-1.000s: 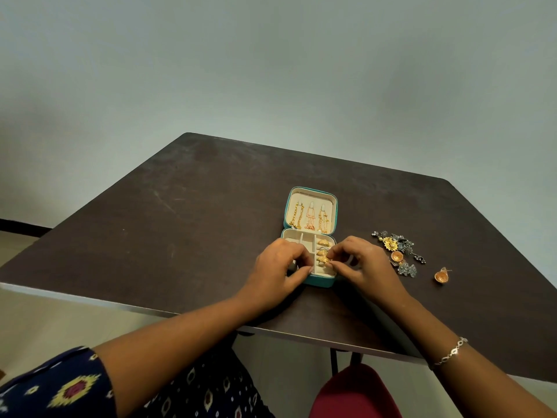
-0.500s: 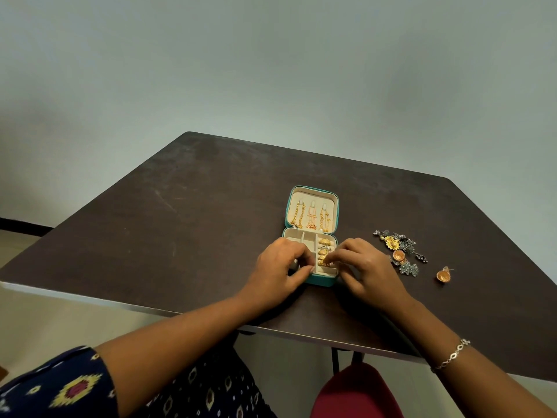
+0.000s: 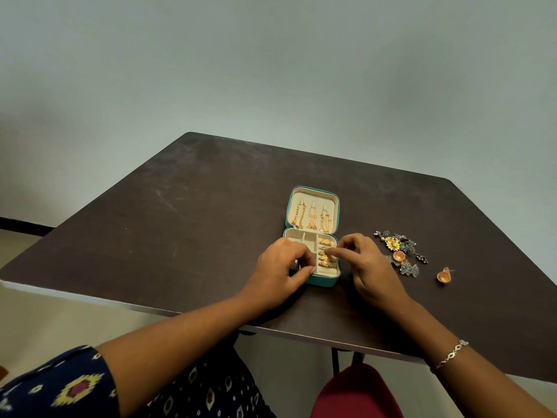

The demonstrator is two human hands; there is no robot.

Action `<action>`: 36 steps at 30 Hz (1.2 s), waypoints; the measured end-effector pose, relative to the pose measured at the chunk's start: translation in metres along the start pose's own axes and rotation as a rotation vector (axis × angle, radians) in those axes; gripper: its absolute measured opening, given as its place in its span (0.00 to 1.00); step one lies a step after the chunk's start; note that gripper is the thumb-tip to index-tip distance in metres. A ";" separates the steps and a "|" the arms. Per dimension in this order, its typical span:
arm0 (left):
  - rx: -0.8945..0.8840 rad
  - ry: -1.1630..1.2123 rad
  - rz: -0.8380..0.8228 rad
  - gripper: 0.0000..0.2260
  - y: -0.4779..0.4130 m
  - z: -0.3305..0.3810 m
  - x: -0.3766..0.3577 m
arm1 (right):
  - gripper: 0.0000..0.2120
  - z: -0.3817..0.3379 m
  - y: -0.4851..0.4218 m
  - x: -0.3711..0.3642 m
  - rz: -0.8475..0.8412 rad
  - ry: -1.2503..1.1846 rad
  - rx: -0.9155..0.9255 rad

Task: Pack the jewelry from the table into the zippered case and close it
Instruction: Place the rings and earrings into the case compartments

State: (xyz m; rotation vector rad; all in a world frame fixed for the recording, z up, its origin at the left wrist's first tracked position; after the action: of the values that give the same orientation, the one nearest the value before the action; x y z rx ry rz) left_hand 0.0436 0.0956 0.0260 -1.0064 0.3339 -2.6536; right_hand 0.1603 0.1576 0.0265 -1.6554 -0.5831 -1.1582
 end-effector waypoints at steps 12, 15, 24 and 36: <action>0.000 -0.007 0.000 0.02 0.000 -0.002 -0.001 | 0.24 0.008 0.006 -0.011 -0.005 -0.005 -0.081; 0.000 -0.001 0.000 0.02 0.000 -0.001 -0.001 | 0.24 0.008 0.008 -0.011 0.017 -0.025 -0.099; -0.002 0.004 -0.002 0.02 0.000 -0.002 -0.001 | 0.22 0.005 0.010 -0.009 0.054 -0.002 -0.079; -0.059 -0.159 -0.017 0.16 -0.001 -0.005 -0.015 | 0.18 -0.004 0.011 0.002 0.169 0.025 -0.002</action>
State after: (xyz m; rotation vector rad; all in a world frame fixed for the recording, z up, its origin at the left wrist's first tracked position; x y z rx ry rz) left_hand 0.0504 0.1025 0.0141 -1.2353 0.3723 -2.5707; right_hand 0.1682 0.1489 0.0236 -1.6554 -0.4178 -1.0553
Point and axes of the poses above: each hand's wrist, its own y-axis away from the middle knuckle, its own x-axis out of the back of the hand, z = x × y, the point moved 9 cm from there along -y, towards the middle knuckle, and after that the axes turned 14 degrees about x, right-handed, at the moved point
